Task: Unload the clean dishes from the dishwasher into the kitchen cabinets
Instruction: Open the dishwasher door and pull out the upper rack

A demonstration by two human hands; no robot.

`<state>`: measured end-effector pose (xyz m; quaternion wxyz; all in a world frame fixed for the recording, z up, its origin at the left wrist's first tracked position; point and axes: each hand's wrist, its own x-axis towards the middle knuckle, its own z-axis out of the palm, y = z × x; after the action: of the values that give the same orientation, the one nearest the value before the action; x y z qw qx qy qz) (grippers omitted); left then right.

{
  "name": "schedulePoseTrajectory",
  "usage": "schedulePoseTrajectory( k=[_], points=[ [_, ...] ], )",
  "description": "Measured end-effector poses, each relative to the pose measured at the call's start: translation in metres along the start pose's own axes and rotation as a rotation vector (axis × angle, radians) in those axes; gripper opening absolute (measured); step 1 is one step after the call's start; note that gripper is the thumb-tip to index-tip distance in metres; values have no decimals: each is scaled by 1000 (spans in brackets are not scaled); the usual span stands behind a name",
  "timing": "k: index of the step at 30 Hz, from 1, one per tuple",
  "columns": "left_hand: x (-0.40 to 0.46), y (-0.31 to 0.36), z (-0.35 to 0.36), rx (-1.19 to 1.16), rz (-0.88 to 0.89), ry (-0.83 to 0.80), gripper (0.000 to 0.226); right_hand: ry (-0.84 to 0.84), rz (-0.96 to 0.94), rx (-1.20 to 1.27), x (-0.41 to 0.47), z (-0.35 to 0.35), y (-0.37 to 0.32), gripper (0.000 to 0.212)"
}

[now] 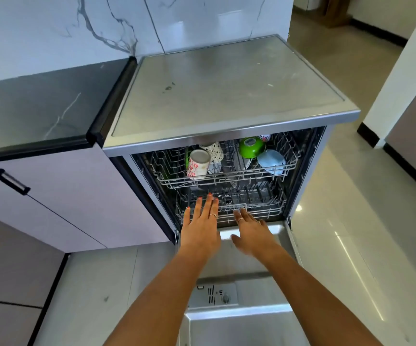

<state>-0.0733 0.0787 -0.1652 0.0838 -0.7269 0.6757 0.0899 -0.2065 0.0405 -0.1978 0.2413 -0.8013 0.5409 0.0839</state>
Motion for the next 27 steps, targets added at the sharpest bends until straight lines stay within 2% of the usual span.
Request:
schedulePoseTrajectory(
  k=[3,6,13,18,23,27],
  points=[
    [17,-15,4,-9,3,14,75,29,21,77,20,1,-11,72],
    [34,-35,11,-12,3,-7,77,49,77,259,42,7,-25,70],
    [90,-93,20,-10,65,-99,85,53,332,627,100,5,-70,64],
    [134,-125,18,-25,183,-19,87,173,513,1011,143,-9,-87,61],
    [172,-144,27,-57,237,-48,88,235,671,1443,187,-5,-94,46],
    [183,-146,38,-55,253,-6,79,275,712,1582,200,-8,-99,39]
  ],
)
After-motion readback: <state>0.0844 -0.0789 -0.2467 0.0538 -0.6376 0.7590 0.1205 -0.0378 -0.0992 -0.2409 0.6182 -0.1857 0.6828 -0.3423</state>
